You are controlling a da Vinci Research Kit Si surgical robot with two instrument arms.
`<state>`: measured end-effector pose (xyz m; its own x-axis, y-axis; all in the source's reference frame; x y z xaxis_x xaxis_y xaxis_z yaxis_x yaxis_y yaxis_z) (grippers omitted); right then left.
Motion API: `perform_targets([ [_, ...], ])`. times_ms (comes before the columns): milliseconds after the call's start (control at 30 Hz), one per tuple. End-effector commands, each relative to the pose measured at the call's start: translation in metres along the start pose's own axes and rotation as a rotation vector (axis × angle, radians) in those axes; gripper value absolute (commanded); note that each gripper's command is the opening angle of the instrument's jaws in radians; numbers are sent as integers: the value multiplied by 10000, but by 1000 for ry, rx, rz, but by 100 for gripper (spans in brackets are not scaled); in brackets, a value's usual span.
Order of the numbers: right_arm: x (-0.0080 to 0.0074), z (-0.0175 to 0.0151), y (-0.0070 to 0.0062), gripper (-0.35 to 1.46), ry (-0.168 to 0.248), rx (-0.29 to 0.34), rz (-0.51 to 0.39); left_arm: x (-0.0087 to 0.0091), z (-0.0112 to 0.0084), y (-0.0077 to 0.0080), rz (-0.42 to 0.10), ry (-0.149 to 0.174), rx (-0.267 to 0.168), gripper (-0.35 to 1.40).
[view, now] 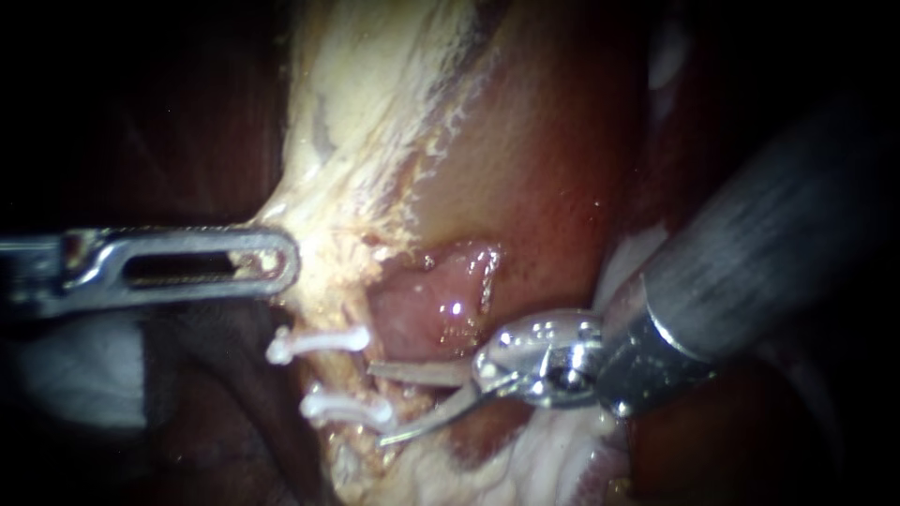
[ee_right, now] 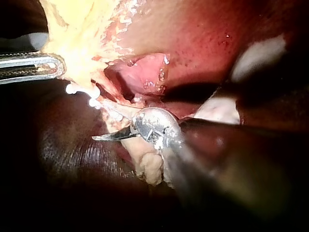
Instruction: Go to the cutting position left tube
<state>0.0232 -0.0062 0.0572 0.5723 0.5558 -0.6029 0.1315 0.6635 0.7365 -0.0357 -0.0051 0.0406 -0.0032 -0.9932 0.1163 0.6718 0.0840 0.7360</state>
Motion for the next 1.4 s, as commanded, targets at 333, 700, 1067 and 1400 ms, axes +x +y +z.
perform_targets([
  [333, -3, 14, 9, 116, 0, -8, 0, 1, -2, -4, -2, -4, 2, -35],
  [700, -6, 21, 18, 118, 1, -15, 1, 3, -4, -7, -2, -5, 1, -35],
  [1067, -5, 43, 24, 120, 21, 16, -2, 3, -3, -7, -3, -5, 1, -35],
  [1400, 2, 53, 27, 120, 53, 52, -3, 3, -3, -7, -3, -5, 1, -35],
])
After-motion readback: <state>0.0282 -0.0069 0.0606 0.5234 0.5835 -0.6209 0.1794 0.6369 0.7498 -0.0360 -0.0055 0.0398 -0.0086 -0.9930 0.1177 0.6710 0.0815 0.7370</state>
